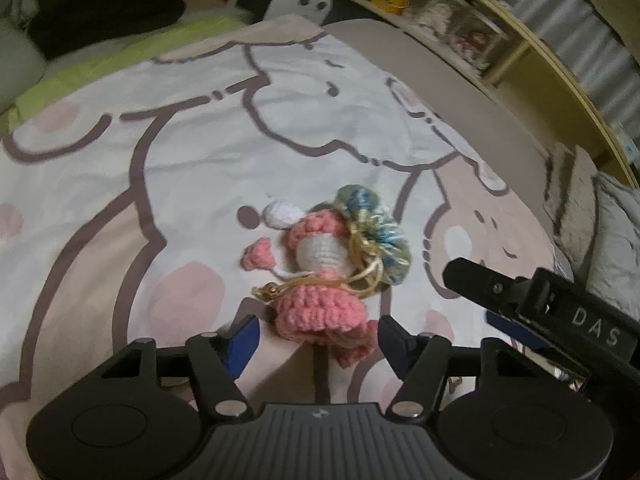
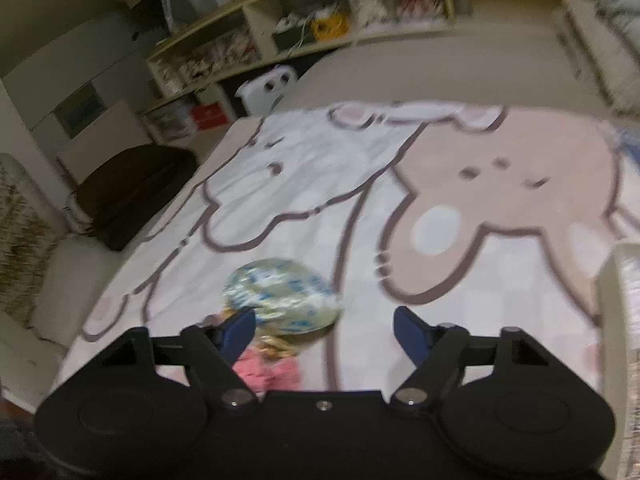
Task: Organize objects
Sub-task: 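Grasp the pink crochet doll with left tool while right tool grasps floral pouch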
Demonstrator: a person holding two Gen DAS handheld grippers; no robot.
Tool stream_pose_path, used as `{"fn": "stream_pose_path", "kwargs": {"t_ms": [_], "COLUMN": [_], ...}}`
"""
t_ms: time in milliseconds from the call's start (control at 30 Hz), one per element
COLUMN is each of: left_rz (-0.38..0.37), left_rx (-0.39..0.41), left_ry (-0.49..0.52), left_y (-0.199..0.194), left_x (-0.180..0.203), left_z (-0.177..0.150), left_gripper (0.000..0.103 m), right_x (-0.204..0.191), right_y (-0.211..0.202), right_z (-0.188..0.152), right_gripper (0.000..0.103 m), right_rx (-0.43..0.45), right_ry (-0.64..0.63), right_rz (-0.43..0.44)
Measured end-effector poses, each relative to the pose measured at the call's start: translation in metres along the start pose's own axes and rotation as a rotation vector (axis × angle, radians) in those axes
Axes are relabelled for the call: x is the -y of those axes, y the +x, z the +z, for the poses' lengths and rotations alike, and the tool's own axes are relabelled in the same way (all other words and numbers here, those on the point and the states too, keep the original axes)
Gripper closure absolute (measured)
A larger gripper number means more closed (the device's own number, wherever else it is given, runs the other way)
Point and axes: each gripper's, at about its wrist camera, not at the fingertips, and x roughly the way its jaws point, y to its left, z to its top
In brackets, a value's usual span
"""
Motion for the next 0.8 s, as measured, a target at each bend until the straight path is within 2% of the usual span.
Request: {"fn": "stream_pose_path", "kwargs": {"t_ms": [100,233,433,500,533,567,800], "left_rz": [0.002,-0.014,-0.024,-0.027,-0.029,-0.032,-0.029], "left_rx": [-0.022,-0.034,-0.031,-0.030,-0.030,-0.029,0.034], "left_ry": [-0.056,-0.107,-0.106,-0.102,-0.101,-0.095,-0.012], "left_y": [0.006,0.008,0.006,0.006,0.006,0.005,-0.003], "left_x": [-0.007,-0.012,-0.010,-0.009,-0.009,-0.008,0.002], "left_z": [-0.002,-0.002,-0.003,-0.003,-0.003,-0.003,0.002], "left_gripper": [0.047,0.048,0.050,0.050,0.050,0.050,0.050], "right_x": [-0.002,-0.009,-0.021,-0.020,-0.020,-0.020,-0.004], "right_y": [0.010,0.022,0.038,0.045,0.047,0.048,0.006], "right_z": [0.001,0.001,0.002,0.001,0.001,0.000,0.017], "right_gripper": [0.041,0.050,0.057,0.065,0.081,0.099,0.102], "right_rx": [-0.054,-0.129,-0.170,-0.191,-0.198,-0.194,-0.052], "right_ry": [0.043,0.078,0.099,0.125,0.132,0.131,0.078], "right_rz": [0.061,0.146,0.167,0.176,0.180,0.168,0.127]}}
